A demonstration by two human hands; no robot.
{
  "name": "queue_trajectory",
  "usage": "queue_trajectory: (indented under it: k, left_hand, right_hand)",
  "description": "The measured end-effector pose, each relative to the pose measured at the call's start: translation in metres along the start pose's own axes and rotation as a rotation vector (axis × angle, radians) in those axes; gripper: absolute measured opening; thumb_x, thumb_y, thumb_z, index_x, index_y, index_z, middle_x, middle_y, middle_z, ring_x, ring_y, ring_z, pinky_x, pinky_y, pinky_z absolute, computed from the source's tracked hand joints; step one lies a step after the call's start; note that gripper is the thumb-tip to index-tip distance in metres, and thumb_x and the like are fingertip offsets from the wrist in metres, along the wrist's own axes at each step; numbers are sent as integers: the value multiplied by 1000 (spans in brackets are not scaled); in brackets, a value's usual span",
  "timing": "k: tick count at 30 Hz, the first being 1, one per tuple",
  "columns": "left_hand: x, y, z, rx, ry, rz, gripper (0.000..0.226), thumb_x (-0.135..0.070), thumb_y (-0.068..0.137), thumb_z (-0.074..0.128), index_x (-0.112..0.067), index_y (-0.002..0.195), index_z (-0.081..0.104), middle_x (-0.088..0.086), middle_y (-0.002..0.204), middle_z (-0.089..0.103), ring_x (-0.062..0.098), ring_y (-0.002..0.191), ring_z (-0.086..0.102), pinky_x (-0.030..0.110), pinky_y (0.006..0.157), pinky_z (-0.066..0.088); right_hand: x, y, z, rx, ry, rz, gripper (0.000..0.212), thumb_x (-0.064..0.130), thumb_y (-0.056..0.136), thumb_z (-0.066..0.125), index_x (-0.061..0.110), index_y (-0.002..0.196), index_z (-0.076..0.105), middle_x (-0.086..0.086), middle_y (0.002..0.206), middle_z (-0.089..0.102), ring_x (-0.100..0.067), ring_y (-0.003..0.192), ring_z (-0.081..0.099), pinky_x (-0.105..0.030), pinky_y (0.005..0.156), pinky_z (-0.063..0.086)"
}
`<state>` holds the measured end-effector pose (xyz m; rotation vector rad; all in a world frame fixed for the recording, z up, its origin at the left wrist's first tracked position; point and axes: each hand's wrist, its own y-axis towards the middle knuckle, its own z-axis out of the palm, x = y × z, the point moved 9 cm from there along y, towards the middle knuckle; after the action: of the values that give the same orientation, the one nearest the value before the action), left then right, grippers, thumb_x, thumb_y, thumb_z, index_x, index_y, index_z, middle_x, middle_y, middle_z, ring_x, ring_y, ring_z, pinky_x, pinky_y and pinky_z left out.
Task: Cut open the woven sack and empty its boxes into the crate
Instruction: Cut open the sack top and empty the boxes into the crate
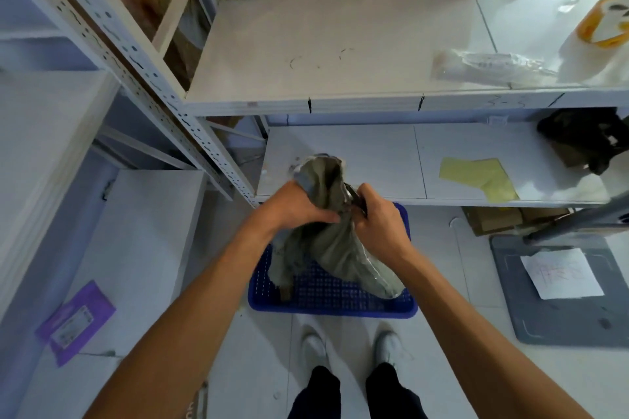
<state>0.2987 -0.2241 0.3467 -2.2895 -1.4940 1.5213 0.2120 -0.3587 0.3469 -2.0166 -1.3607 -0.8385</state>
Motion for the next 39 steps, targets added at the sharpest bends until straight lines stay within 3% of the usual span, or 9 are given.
queue_trajectory:
  k: [3, 8, 14, 18, 22, 27, 32, 36, 39]
  left_hand:
    - [21, 7, 18, -35, 21, -116, 50, -39, 75, 87, -26, 119, 66, -13, 99, 64, 6, 89, 61, 16, 68, 50]
    - [14, 11, 10, -190, -132, -25, 42, -27, 87, 78, -16, 127, 68, 1, 119, 69, 15, 107, 62, 26, 89, 48]
    - [2, 9, 13, -124, -98, 72, 41, -28, 93, 74, -18, 132, 66, 0, 123, 68, 16, 118, 60, 20, 95, 40]
    - [-7, 0, 16, -79, -129, 114, 42, -29, 92, 74, -22, 133, 64, -5, 122, 67, 11, 115, 61, 20, 95, 42]
    - [0, -7, 3, -79, -201, 42, 32, -24, 92, 74, -21, 124, 67, -5, 115, 71, 10, 107, 65, 18, 87, 49]
    - [30, -14, -34, -171, -302, -135, 8, -17, 91, 64, -16, 91, 72, 6, 97, 75, 22, 97, 69, 35, 94, 51]
    - [58, -24, -78, -504, -230, -205, 16, -12, 100, 51, -8, 90, 63, 14, 88, 62, 25, 83, 59, 37, 77, 45]
    - [64, -31, -92, -627, -197, -217, 20, -10, 103, 49, -9, 86, 60, 8, 81, 58, 17, 70, 54, 23, 61, 42]
    - [69, -31, -94, -625, -204, -208, 17, -7, 102, 52, -4, 90, 64, 15, 88, 64, 27, 82, 61, 33, 73, 52]
  right_hand:
    - [15, 3, -4, -14, 127, -48, 23, 17, 95, 61, 23, 80, 45, 2, 73, 57, -15, 65, 52, -35, 56, 44]
    - [-17, -1, -14, -101, 308, 41, 12, 27, 91, 68, 23, 101, 63, 4, 89, 67, -4, 75, 60, -31, 67, 53]
    - [-85, -28, 22, 84, -292, 204, 59, 44, 90, 64, 24, 141, 42, -1, 128, 51, -27, 95, 64, -41, 74, 55]
    - [-110, -31, 31, 99, -332, 284, 22, 38, 95, 57, 18, 103, 60, -3, 103, 65, -23, 74, 58, -35, 62, 46]
    - [-101, -26, 25, 22, -282, 254, 13, 23, 94, 54, 21, 82, 56, 1, 73, 62, -18, 58, 53, -30, 53, 39]
    - [-101, -18, 23, 146, -307, 240, 17, 15, 91, 50, 26, 85, 60, 3, 72, 61, -25, 68, 61, -39, 63, 54]
    - [-92, -13, 8, 103, -413, 117, 26, 8, 88, 51, 22, 97, 71, 0, 88, 69, -27, 79, 66, -41, 67, 56]
    - [-88, -16, -4, 56, -427, 107, 41, 6, 90, 52, 26, 120, 71, -9, 99, 76, -34, 86, 69, -41, 68, 55]
    - [-88, -15, -12, 34, -450, 96, 44, 8, 89, 55, 31, 122, 70, -10, 100, 77, -36, 86, 69, -40, 67, 54]
